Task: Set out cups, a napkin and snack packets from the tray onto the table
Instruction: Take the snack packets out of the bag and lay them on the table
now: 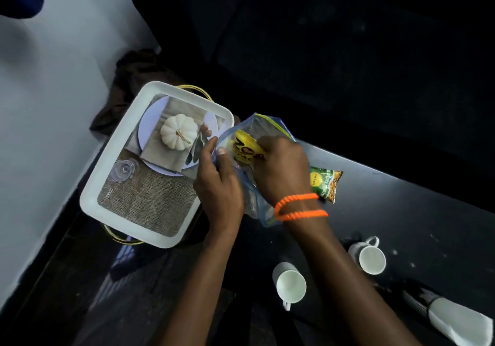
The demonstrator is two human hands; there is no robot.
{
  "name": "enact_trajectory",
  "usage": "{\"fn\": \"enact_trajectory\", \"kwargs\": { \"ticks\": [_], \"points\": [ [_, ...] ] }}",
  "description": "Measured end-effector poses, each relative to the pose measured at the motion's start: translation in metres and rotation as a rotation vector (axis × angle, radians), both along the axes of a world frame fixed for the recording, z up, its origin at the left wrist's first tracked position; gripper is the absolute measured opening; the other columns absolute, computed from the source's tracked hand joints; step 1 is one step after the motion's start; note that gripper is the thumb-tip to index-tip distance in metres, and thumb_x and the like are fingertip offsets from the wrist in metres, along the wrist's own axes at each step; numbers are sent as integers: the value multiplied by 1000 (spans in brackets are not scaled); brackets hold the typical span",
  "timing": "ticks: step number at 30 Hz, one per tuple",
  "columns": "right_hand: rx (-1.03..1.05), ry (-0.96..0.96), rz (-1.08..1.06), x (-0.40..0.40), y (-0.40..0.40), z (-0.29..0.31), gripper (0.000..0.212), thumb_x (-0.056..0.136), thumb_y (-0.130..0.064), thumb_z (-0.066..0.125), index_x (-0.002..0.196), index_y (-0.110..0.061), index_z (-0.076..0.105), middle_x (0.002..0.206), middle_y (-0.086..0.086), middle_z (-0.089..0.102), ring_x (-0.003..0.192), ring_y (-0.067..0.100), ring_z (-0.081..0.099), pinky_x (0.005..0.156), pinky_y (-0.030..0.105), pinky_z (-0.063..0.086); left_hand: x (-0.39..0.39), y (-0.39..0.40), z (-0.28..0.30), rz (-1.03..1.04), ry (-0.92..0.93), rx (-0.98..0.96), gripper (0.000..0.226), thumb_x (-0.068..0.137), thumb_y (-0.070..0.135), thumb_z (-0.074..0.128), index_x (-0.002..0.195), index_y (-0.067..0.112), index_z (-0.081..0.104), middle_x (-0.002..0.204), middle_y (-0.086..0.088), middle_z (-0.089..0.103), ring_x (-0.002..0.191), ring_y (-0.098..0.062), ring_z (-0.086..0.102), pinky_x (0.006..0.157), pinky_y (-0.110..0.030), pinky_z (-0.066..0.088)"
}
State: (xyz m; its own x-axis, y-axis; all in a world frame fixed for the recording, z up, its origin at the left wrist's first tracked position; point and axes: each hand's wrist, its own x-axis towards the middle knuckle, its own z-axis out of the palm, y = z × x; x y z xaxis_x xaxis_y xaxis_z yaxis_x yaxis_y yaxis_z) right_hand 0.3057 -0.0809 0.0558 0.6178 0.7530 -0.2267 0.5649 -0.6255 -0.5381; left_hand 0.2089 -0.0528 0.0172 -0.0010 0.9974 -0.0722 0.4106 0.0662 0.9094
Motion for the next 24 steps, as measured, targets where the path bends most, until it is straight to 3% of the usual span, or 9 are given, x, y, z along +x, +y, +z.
{"fn": "enact_trajectory", "kwargs": {
  "ticks": [2, 4, 8, 12, 15, 16, 18, 21, 24],
  "points": [
    [217, 5, -9, 2, -29, 40, 17, 79, -25, 67, 94, -22, 76, 86, 0, 72, 81, 23, 67, 64, 29, 44, -6, 6, -2, 5, 6, -2, 31, 109, 18, 50, 134, 6, 65, 126, -5, 71, 109, 1, 64, 84, -1, 41],
    [418, 154, -67, 17, -60, 80, 17, 81, -30, 71, 97, -27, 77, 87, -7, 76, 77, 11, 70, 66, 23, 54, -12, 10, -4, 17, 2, -10, 30, 109, 17, 51, 132, 5, 66, 127, -10, 72, 115, -13, 64, 87, -5, 42],
    [623, 337, -365, 85, -116, 92, 19, 88, -34, 79, 106, -29, 76, 101, -13, 80, 92, 10, 77, 75, 23, 63, -15, 15, -4, 27, -7, -84, 30, 106, 13, 52, 132, 9, 67, 123, 0, 70, 112, -9, 63, 91, -16, 47],
    [389, 540, -648, 136, -141, 1, 31, 92, -2, 69, 123, -1, 68, 89, -3, 80, 72, 6, 75, 62, 24, 61, -14, 12, -4, -9, -24, -65, 30, 106, 16, 53, 131, 11, 67, 124, -4, 73, 114, -15, 66, 95, -28, 52],
    [185, 930, -745, 145, -148, -75, 39, 97, 6, 56, 135, 11, 55, 123, 26, 66, 100, 34, 67, 93, 52, 58, -11, 8, -7, -30, -24, -75, 29, 106, 20, 54, 130, 13, 68, 112, 9, 72, 98, 6, 64, 87, -17, 48],
    [151, 1033, -767, 144, -150, -95, 40, 99, 6, 52, 139, 10, 51, 130, 28, 62, 109, 38, 63, 94, 54, 57, -10, 7, -9, -38, -23, -74, 28, 106, 21, 54, 129, 14, 68, 106, 18, 69, 94, 14, 62, 84, -13, 46],
    [126, 1148, -792, 142, -152, -124, 42, 100, 5, 51, 142, 8, 50, 125, 21, 66, 104, 35, 65, 83, 47, 61, -9, 5, -13, -58, -23, -62, 27, 106, 21, 55, 127, 13, 68, 99, 29, 63, 91, 24, 58, 79, -5, 42],
    [146, 1165, -809, 140, -150, -149, 41, 96, 4, 59, 137, 6, 57, 112, 14, 75, 91, 27, 74, 70, 40, 66, -7, 3, -14, -77, -32, -50, 26, 105, 20, 54, 126, 13, 68, 99, 29, 63, 90, 25, 58, 75, 3, 39],
    [135, 964, -777, 133, -139, -153, 31, 85, -1, 77, 115, 0, 72, 118, 21, 74, 86, 26, 75, 64, 35, 63, -5, 3, -15, -75, -42, -45, 27, 104, 19, 55, 126, 14, 69, 97, 32, 63, 90, 26, 58, 75, 4, 39]
  ]
}}
